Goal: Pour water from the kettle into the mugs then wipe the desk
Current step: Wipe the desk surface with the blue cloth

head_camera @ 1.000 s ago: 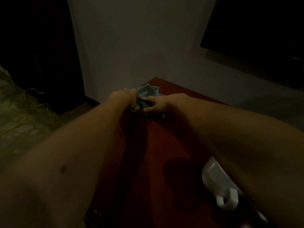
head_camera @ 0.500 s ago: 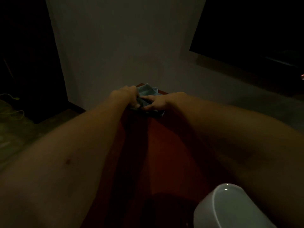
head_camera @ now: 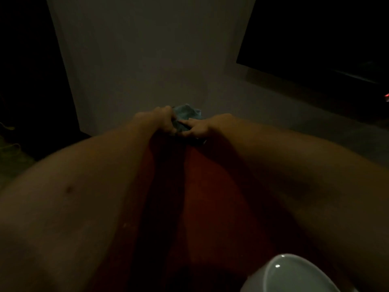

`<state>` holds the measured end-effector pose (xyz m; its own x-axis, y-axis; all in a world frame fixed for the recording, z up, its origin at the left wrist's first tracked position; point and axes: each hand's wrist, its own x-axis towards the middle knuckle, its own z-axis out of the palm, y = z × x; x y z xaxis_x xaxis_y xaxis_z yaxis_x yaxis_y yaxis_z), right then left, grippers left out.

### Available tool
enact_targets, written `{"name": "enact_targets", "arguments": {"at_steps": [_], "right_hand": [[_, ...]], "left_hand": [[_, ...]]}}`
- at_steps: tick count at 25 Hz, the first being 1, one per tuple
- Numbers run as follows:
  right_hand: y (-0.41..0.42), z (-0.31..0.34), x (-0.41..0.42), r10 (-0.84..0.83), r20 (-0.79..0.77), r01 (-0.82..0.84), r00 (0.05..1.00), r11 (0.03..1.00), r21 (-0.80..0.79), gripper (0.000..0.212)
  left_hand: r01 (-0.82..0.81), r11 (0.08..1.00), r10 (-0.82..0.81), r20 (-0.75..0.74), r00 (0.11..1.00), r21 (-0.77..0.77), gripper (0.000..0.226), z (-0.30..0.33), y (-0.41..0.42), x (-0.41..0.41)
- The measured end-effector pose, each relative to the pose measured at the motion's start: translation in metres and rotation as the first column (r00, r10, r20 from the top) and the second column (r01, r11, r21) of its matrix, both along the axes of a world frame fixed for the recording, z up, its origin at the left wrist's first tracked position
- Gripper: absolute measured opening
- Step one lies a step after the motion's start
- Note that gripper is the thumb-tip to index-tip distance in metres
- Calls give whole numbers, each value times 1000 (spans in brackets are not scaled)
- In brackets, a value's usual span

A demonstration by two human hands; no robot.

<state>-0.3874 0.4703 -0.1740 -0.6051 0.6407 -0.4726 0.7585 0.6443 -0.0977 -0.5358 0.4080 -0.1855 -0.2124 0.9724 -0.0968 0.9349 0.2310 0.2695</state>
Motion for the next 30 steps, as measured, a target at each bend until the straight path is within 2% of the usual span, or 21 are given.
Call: {"name": "enact_targets", "arguments": {"at_steps": [2, 6, 13, 20, 23, 30], "right_hand": [[-8, 5, 18, 9, 26, -9, 1000, 1000, 21, 81], [-30, 14, 67, -6, 73, 4, 997, 1000, 26, 83], [-73, 23, 151, -51, 28, 52, 998, 998, -23, 75], [-93, 29, 211, -81, 14, 81, 997, 997, -13, 72], [-96, 29, 235, -110, 10, 110, 994, 994, -14, 72], [-96, 22, 308, -155, 12, 155, 988, 988, 1, 72]], "left_hand": [[2, 997, -5, 36, 999, 77, 61, -5, -15, 10], [15, 990, -31, 108, 994, 143, 57, 6, -43, 42], [133, 990, -125, 132, 983, -50, 42, 34, -63, 106], [243, 952, -246, 11, 969, -185, 60, 45, -63, 173], [264, 943, -272, -14, 962, -202, 63, 49, -61, 197], [331, 931, -327, 50, 944, -157, 53, 58, -61, 249]]}}
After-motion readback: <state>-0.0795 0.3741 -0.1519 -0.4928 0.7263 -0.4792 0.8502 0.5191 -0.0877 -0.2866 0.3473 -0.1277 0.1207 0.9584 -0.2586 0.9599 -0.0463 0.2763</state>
